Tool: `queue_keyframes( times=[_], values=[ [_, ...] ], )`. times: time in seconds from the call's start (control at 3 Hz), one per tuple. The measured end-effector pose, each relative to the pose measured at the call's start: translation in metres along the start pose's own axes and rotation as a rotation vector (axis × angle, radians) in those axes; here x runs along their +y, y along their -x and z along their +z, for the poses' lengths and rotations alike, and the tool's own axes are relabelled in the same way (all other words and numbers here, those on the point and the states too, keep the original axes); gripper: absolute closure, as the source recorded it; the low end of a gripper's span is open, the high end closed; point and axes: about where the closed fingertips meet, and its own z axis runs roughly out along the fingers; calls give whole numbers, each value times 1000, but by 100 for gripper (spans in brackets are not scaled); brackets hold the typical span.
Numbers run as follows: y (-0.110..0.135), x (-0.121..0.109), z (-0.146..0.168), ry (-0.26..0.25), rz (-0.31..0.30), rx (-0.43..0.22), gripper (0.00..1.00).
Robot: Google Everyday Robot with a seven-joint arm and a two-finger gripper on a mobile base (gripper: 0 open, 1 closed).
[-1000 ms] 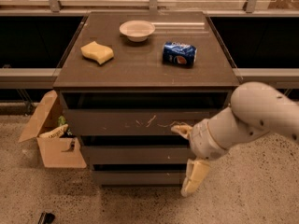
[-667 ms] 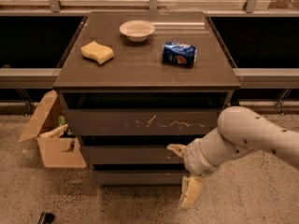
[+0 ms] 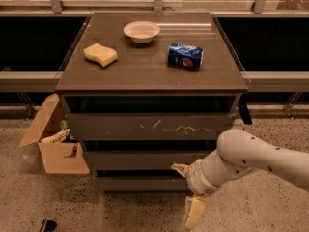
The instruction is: Open bottom drawer
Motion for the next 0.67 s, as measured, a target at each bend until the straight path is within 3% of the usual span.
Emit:
queue_keyframes(
  times=[0.33, 0.67],
  values=[
    [-30, -7, 22, -10, 13, 20, 0],
    [-103, -20, 71, -52, 20, 47, 0]
  ],
)
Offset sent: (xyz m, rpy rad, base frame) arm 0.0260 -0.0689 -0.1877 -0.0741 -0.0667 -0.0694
